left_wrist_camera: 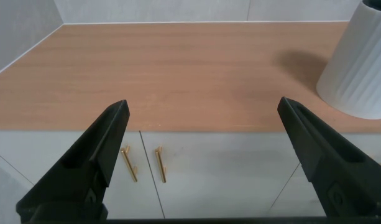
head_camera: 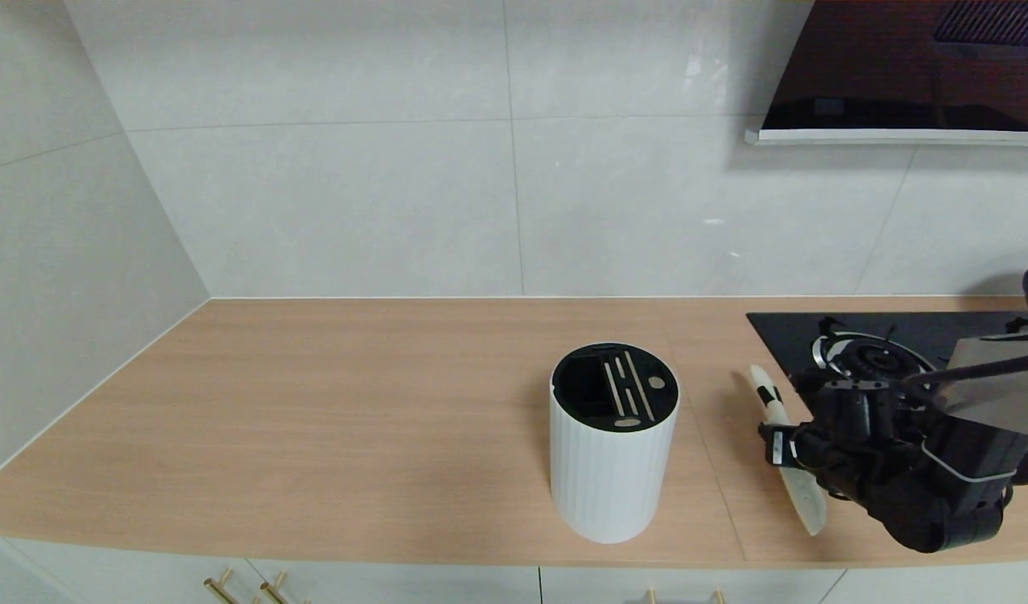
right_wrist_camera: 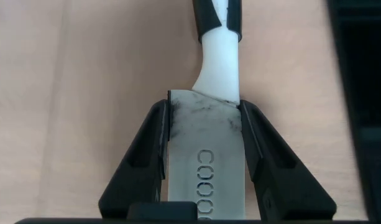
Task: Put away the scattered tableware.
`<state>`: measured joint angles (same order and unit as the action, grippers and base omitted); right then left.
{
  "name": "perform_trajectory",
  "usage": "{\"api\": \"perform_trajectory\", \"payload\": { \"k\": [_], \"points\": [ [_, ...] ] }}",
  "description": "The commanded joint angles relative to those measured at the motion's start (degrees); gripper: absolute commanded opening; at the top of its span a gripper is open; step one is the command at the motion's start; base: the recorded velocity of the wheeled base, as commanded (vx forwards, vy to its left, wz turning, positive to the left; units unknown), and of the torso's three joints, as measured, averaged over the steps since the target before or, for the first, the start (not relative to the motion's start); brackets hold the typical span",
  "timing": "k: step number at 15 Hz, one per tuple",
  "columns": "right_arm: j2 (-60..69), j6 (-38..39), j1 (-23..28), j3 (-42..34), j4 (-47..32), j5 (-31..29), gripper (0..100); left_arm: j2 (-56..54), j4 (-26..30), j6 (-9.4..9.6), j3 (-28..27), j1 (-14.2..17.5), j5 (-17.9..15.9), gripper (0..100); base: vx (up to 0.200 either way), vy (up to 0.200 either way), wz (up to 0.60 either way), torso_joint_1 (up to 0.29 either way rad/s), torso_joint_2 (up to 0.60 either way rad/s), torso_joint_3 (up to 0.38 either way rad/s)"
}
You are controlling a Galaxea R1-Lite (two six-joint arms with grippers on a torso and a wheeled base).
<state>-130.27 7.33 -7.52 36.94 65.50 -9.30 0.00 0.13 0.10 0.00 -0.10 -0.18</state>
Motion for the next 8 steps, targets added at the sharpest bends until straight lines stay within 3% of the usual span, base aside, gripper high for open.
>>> {"api": "perform_trajectory", "payload": {
  "k": [1,5,8],
  "points": [
    [8.36,0.41,0.23,-1.87,0.07,0.16,0,0.00,-0.05,-0.01,0.00,0.01,0.01,100,0.000,0.000,0.00,0.000,0.00,0.000],
    [27.88,0.50,-0.39,-2.57,-11.27,1.48,0,0.00,0.04,-0.01,0.00,0.01,0.01,100,0.000,0.000,0.00,0.000,0.00,0.000],
    [38.51,0.50,-3.73,-0.20,-20.06,2.36,0,0.00,-0.05,1.13,0.00,0.01,-0.17,100,0.000,0.000,0.00,0.000,0.00,0.000]
  ]
}}
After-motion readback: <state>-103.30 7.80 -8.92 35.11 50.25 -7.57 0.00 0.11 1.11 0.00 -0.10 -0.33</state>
